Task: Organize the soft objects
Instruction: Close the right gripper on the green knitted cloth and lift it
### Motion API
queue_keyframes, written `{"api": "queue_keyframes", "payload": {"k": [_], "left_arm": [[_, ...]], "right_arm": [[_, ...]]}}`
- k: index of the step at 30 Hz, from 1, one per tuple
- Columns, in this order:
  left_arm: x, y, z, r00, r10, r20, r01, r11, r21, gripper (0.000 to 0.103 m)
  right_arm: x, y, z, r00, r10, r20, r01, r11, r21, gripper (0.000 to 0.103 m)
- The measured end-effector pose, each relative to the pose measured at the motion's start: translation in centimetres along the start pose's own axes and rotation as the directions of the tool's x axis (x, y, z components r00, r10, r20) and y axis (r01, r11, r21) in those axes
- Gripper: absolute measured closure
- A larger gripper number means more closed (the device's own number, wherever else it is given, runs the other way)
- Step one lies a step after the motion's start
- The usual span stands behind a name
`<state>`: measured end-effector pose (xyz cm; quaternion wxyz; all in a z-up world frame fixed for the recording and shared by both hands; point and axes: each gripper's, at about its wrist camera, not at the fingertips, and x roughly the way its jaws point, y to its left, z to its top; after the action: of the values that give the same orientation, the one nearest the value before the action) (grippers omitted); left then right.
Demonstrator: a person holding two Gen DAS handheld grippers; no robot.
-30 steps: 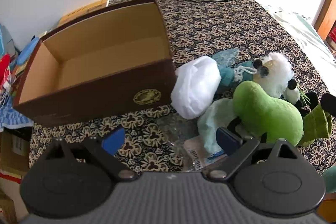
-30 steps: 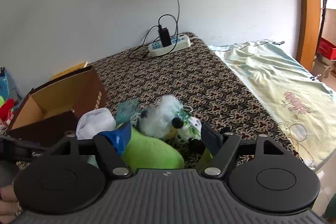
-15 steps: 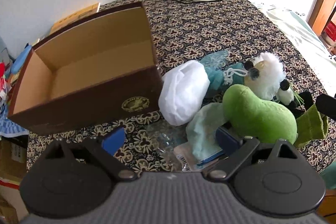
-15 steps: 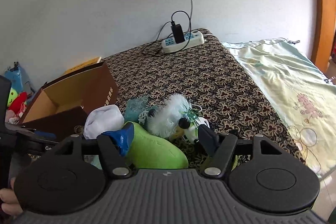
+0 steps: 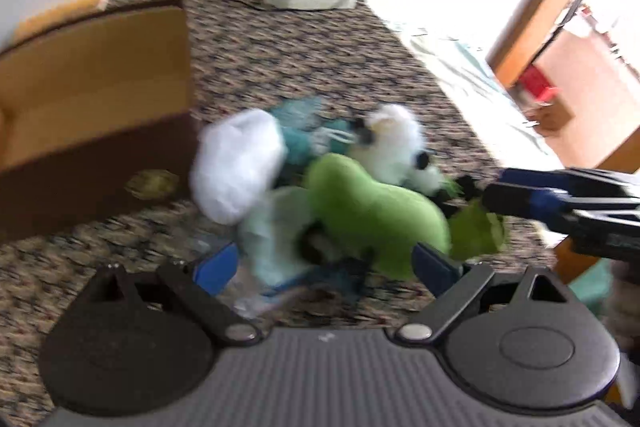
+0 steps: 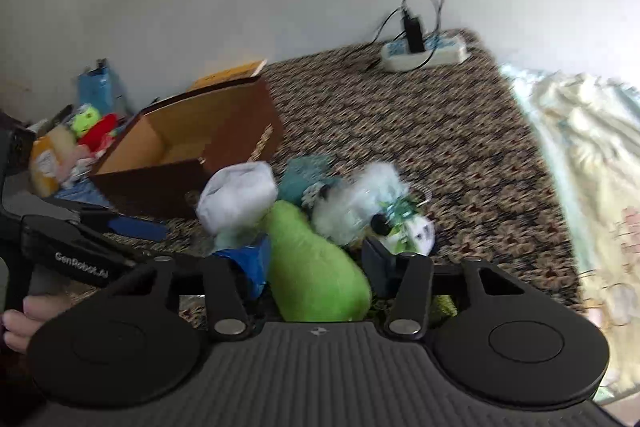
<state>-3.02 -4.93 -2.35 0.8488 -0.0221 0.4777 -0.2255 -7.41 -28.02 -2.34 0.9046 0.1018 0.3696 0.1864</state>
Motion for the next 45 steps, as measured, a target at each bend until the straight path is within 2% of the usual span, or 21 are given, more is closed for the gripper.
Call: {"api": "queue_keyframes", "payload": {"k": [4,6,9,11,13,16,18,20,23,25,26,27,28,29,30,31,33,37,42,45], "left_arm": [[1.4,-1.1,-0.3,0.994,-0.101,-0.033,0.100,0.994,-0.039,0.010],[2.2,-1.9,-0.3,0.993,-0.108,-0.050,0.106,0.993,-0.046,0.010],[3.0,-3.2,-0.3,0.990,-0.127,-0.070,0.125,0.992,-0.030,0.010],[2.9,-4.4,0.0,0.988,-0.141,-0.065,0.143,0.990,0.019,0.010],[2.8,-6.4,0.5,0.987,-0.152,-0.048,0.157,0.981,0.114,0.010],[3.4,-9.9,1.1,0.975,-0.216,-0.057,0.223,0.943,0.246,0.010],[4.6,-11.9,1.3,0.965,-0.242,-0.097,0.260,0.913,0.313,0.010],[6.0,-13.5,1.4,0.960,-0.246,-0.135,0.279,0.892,0.357,0.010],[8.0,-13.9,1.6,0.957,-0.234,-0.172,0.282,0.890,0.358,0.012],[9.3,-14.0,1.9,0.953,-0.225,-0.204,0.285,0.895,0.342,0.026],[9.9,-14.0,1.8,0.950,-0.219,-0.224,0.286,0.897,0.336,0.041],[10.5,-13.9,1.8,0.947,-0.211,-0.242,0.285,0.900,0.331,0.051],[10.8,-13.9,1.7,0.945,-0.202,-0.256,0.282,0.901,0.329,0.054],[11.2,-13.9,1.6,0.946,-0.190,-0.263,0.273,0.904,0.329,0.063],[11.4,-13.8,1.5,0.946,-0.179,-0.269,0.265,0.906,0.329,0.080],[11.7,-13.6,1.5,0.948,-0.170,-0.270,0.257,0.909,0.327,0.084],[11.5,-13.4,1.5,0.951,-0.165,-0.261,0.248,0.913,0.325,0.091],[10.9,-13.6,1.5,0.958,-0.159,-0.237,0.238,0.905,0.353,0.093],[8.2,-13.7,2.0,0.961,-0.221,-0.169,0.270,0.885,0.379,0.094],[6.0,-13.3,2.9,0.958,-0.263,-0.117,0.288,0.872,0.395,0.094]], "right_arm": [[1.0,-2.1,0.4,0.998,0.024,-0.056,-0.023,1.000,0.017,0.072],[0.5,-4.3,1.0,0.998,0.036,-0.057,-0.031,0.995,0.090,0.072],[-0.4,-7.8,1.6,0.998,-0.001,-0.062,0.011,0.987,0.158,0.072],[-0.7,-9.4,1.7,0.995,-0.023,-0.096,0.039,0.985,0.170,0.072],[-0.7,-10.7,1.4,0.991,-0.015,-0.134,0.041,0.981,0.191,0.072],[-0.4,-11.5,0.7,0.982,0.038,-0.186,0.007,0.972,0.235,0.072],[-0.4,-11.7,0.1,0.978,0.076,-0.197,-0.020,0.963,0.270,0.072],[-0.2,-11.8,-0.4,0.975,0.102,-0.196,-0.038,0.950,0.308,0.073],[0.1,-12.1,-0.9,0.974,0.126,-0.189,-0.052,0.933,0.356,0.075],[0.4,-12.0,-1.2,0.976,0.111,-0.187,-0.039,0.935,0.352,0.076],[0.6,-12.0,-1.4,0.976,0.110,-0.186,-0.038,0.934,0.355,0.078],[0.6,-12.1,-1.6,0.976,0.113,-0.184,-0.040,0.931,0.362,0.081],[0.8,-12.1,-1.9,0.976,0.118,-0.185,-0.043,0.929,0.369,0.083],[1.0,-12.2,-2.0,0.975,0.119,-0.188,-0.042,0.928,0.371,0.087],[1.1,-12.2,-2.3,0.975,0.116,-0.190,-0.038,0.928,0.372,0.092],[1.2,-12.2,-2.5,0.975,0.113,-0.191,-0.035,0.927,0.372,0.094],[1.4,-12.2,-3.0,0.974,0.118,-0.195,-0.034,0.922,0.386,0.102],[1.0,-11.7,-3.4,0.975,0.137,-0.177,-0.055,0.915,0.400,0.103],[-0.7,-11.6,-2.9,0.979,0.169,-0.111,-0.103,0.889,0.447,0.103],[-2.2,-10.4,-1.4,0.985,0.159,-0.070,-0.115,0.899,0.423,0.103]]}}
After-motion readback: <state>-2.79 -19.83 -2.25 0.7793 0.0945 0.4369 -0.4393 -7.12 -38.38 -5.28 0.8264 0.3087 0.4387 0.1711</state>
